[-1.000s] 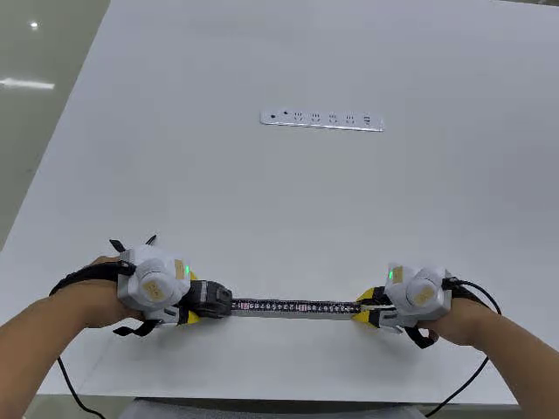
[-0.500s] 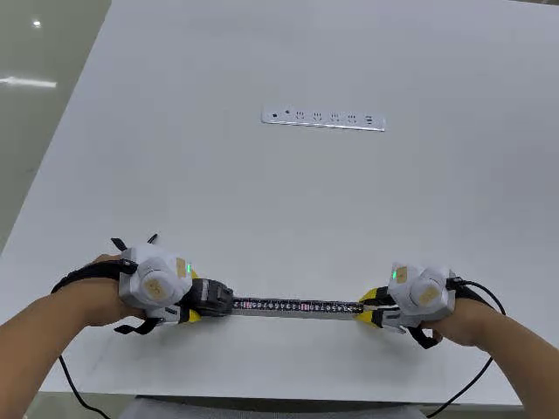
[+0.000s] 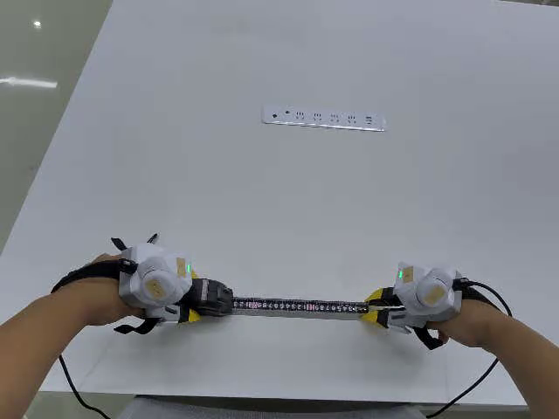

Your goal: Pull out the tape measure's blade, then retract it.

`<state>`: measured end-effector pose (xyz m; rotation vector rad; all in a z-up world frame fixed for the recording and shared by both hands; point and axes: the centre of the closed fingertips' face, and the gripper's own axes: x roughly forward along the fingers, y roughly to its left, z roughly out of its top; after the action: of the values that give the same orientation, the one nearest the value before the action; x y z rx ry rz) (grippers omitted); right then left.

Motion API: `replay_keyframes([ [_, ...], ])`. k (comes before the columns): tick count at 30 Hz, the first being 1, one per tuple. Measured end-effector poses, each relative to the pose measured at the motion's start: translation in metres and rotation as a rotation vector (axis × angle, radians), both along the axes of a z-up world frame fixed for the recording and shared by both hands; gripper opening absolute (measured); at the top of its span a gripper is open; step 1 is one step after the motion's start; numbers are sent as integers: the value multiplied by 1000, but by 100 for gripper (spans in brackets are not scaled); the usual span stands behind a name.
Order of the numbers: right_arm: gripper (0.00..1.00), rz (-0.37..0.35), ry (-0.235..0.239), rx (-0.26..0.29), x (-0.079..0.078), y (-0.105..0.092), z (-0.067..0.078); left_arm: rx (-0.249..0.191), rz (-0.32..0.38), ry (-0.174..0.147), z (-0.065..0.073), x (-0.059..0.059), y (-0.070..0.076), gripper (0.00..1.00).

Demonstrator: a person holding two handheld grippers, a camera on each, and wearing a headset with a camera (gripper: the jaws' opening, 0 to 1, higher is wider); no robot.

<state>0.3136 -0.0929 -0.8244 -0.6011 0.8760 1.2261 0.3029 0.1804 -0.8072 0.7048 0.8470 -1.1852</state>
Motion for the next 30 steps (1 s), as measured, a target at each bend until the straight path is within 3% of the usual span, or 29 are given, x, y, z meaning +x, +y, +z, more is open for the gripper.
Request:
replay_keyframes([
  [6,12,-1,0,1,0,-2,1,2,0,0,0,0,0,32],
  [8,11,-21,-3,12,4,-4,4,1,4,1,0,0,0,32],
  [10,3,-27,-9,0,2,-9,3,-5,11,3,0,0,0,32],
  [12,3,-69,14,15,2,-6,3,-2,7,-1,1,1,0,32],
  [13,0,-86,3,-74,0,-19,-3,0,9,-4,1,1,0,32],
  [14,0,73,-14,20,-7,-4,1,-3,16,-4,1,2,-1,32],
  [15,0,-33,16,-36,-1,-19,-2,-3,10,-7,1,2,-1,32],
  [19,0,2,19,-67,-5,-20,0,0,2,-6,1,2,-2,32],
  [25,0,-5,18,-81,-11,-23,-2,12,-46,-18,1,-1,-2,32],
  [30,4,-42,26,-80,-12,-27,0,15,-44,-23,1,-1,-2,33],
])
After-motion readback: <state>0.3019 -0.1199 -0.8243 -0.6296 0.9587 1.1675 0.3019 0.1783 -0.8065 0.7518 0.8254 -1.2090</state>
